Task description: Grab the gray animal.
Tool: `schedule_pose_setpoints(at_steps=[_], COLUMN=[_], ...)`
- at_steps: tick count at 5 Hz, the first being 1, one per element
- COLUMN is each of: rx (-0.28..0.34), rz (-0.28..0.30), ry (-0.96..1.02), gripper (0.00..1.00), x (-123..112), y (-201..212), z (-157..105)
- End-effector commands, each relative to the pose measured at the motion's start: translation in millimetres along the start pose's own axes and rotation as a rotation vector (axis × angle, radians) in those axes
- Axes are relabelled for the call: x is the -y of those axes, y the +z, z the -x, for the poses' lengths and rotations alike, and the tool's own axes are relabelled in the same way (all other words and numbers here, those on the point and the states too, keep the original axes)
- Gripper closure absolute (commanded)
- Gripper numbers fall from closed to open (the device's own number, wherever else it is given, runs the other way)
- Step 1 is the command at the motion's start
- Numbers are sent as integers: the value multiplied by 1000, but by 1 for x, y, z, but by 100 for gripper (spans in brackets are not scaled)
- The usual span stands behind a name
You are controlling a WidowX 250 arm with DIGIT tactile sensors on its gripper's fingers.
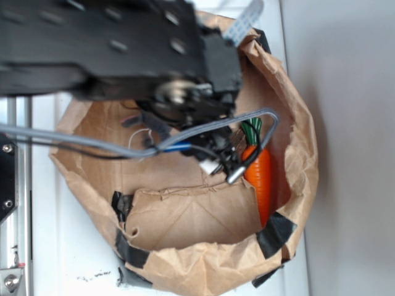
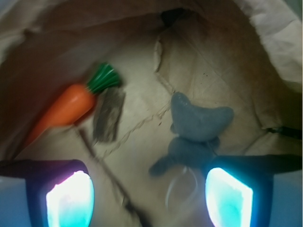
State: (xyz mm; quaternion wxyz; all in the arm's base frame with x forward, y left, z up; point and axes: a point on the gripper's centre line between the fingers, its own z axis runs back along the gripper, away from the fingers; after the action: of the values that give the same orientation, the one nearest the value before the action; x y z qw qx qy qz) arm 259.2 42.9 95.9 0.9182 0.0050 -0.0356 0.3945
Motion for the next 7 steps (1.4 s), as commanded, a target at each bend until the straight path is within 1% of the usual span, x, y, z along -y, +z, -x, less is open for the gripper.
schedule_pose_setpoints(at_steps=[1,3,4,5,6,7], rx=[38,38,29,102,123,153], rz=[-70,-70,-60,-23,-32,-58], ry=[57,57,24,-25,-26,-9], gripper=[0,0,0,0,0,0], x=[-5,-5,-20,-32,-27,-20], y=[-10,-10,-16,-37,-54,-67], z=[-21,-21,-21,-15,-13,-13])
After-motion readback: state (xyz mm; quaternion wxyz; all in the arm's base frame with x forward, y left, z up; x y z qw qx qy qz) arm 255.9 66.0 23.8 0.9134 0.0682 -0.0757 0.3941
